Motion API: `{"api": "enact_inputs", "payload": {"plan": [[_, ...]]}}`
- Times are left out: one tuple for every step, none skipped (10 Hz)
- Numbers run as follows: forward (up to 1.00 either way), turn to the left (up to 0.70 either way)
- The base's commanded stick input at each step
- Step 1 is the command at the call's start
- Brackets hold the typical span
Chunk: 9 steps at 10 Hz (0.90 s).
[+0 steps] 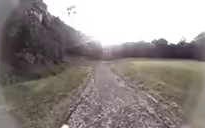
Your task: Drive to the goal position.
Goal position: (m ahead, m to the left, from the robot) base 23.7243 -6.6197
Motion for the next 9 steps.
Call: {"api": "enact_inputs", "payload": {"plan": [[0.5, 0.0], [0.5, 0.0], [0.5, 0.0], [0.5, 0.0], [0.5, 0.0], [0.5, 0.0], [0.5, 0.0], [0.5, 0.0], [0.5, 0.0]]}}
